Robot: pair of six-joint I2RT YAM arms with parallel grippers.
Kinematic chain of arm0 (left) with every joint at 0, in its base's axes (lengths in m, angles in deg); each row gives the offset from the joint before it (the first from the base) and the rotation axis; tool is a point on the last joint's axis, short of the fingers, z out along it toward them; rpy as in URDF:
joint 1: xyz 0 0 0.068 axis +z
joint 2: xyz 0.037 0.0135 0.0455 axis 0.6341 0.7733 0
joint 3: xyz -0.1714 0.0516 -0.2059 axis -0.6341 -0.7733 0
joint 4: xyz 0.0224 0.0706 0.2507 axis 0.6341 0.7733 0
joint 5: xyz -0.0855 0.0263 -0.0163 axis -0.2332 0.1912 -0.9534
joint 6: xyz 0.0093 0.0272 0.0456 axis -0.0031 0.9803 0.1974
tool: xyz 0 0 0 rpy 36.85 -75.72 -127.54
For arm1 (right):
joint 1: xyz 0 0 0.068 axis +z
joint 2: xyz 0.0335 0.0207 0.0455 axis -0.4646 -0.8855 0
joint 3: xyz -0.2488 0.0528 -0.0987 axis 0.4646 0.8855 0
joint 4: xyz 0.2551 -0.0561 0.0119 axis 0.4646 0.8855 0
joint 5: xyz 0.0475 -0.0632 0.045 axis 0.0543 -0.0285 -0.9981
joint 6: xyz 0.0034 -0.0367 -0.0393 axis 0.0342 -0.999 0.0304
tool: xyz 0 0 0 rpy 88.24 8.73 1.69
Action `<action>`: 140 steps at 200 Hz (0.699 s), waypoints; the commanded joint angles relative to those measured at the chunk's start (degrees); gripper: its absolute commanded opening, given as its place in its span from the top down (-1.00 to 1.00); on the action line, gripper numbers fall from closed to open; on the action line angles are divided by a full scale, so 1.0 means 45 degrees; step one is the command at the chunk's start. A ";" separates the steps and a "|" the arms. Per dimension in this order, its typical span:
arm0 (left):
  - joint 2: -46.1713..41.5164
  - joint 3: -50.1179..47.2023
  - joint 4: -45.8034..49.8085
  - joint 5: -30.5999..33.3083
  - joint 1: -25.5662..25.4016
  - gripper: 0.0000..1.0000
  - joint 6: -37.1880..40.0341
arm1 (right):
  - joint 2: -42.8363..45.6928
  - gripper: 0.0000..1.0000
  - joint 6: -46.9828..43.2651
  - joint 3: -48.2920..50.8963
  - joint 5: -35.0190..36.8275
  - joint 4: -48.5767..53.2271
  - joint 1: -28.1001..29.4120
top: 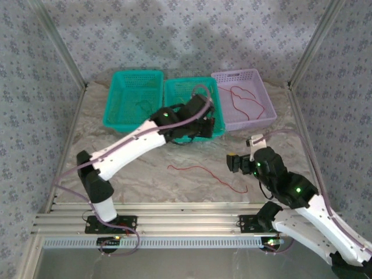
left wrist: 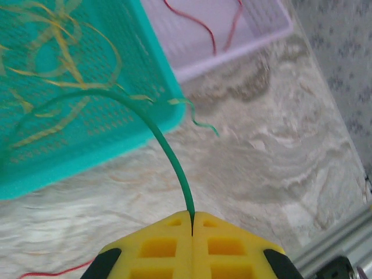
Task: Untangle the cables
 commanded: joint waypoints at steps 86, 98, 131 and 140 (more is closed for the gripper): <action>-0.4409 -0.0736 -0.0720 0.2033 0.3636 1.00 0.3862 | -0.5295 -0.99 -0.0472 0.0404 -0.3304 -0.3876 0.0895; -0.4423 -0.1231 -0.1260 0.1137 0.4428 1.00 0.4182 | -0.6218 -0.98 -0.0646 0.0254 -0.3203 -0.4169 0.1108; -0.4016 -0.2393 -0.2186 -0.0667 0.6462 1.00 0.3995 | -0.8304 -0.96 -0.0903 -0.0099 -0.3034 -0.4749 0.1206; -0.3789 -0.2560 -0.2581 -0.1486 0.7045 1.00 0.3712 | -0.8694 -0.96 -0.0924 -0.0185 -0.3064 -0.4810 0.1198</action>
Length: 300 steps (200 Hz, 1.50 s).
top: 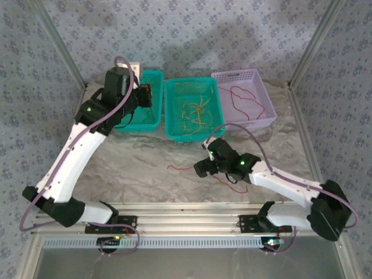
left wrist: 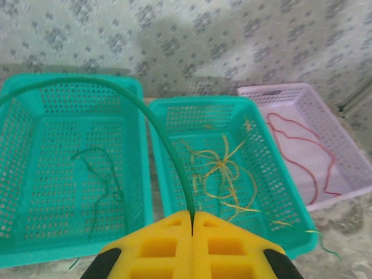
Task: Untangle the cables
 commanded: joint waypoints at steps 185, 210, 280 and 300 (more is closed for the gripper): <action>0.6259 -0.0951 -0.2018 -0.4537 0.4340 1.00 -0.3553 | -0.1630 -0.94 -0.0363 -0.0717 0.0127 -0.0408 0.0301; 0.7539 -0.0939 -0.2589 -0.5385 0.4875 1.00 -0.4207 | -0.1744 -0.94 -0.0417 -0.0824 0.0186 -0.0320 0.0347; 1.0418 0.1341 -0.1924 -0.5087 0.4937 1.00 -0.3970 | -0.2378 -0.93 -0.0579 -0.0869 0.0606 0.0061 0.0420; 1.1012 0.2247 -0.1409 -0.5076 0.4948 0.95 -0.3790 | -0.2842 -0.90 -0.0566 -0.0961 0.0733 0.0358 0.0401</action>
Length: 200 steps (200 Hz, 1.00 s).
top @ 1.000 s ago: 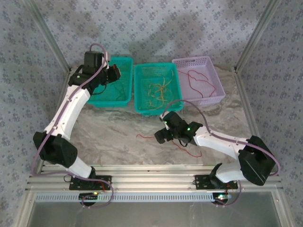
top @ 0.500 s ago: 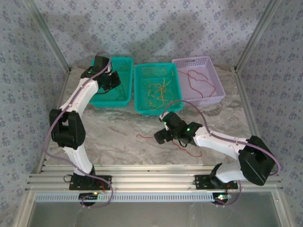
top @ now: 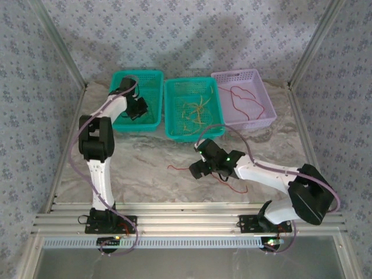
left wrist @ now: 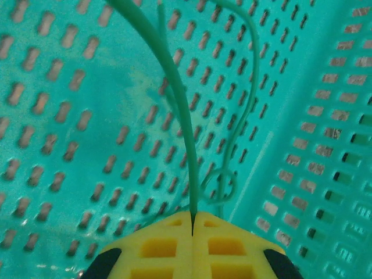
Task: Untangle the cables
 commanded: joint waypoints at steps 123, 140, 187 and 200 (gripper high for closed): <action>-0.1113 0.4625 0.3192 -0.0069 -0.0672 -0.92 0.0581 | -0.3301 -0.38 -0.0584 -0.1051 -0.0018 0.0119 0.0174; -0.1983 0.4646 0.3391 0.0323 -0.0863 -0.99 0.0630 | -0.3511 -0.31 -0.0653 -0.1117 -0.0016 0.0000 0.0217; -0.3259 0.4044 0.4079 0.0696 -0.0949 -0.99 0.0516 | -0.4170 0.17 -0.0792 -0.1350 0.0079 -0.0088 0.0144; -0.3580 0.3728 0.3990 0.0695 -0.0949 -0.99 0.0471 | -0.4307 0.28 -0.0831 -0.1370 0.0085 -0.0150 0.0119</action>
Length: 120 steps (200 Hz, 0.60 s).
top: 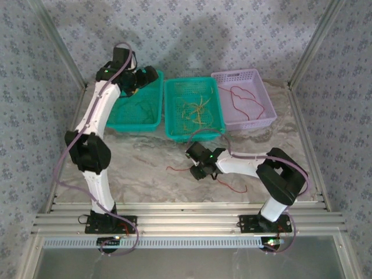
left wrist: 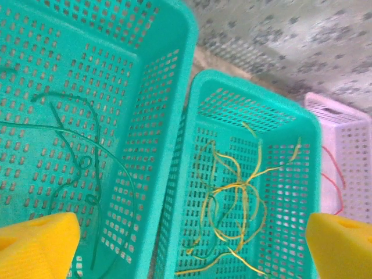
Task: Untangle the cables
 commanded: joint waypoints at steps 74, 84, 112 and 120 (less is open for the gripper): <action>-0.3380 -0.2838 -0.0045 0.0707 -0.0061 -0.99 -0.0124 | -0.1093 1.00 -0.0430 -0.0258 0.0259 -0.0560 -0.0402; -0.3935 -0.3586 -0.0325 0.0758 -0.0080 -0.99 -0.0200 | -0.1004 1.00 -0.0491 -0.0346 0.0327 -0.0507 -0.0420; -0.5600 -0.5715 -0.1080 0.1178 -0.0120 -0.99 -0.0324 | -0.0319 1.00 -0.0937 -0.0376 -0.0013 -0.0696 -0.0377; -0.6065 -0.6244 -0.1304 0.1301 -0.0120 -0.99 -0.0325 | -0.0038 1.00 -0.1099 -0.0427 -0.0035 -0.0704 -0.0306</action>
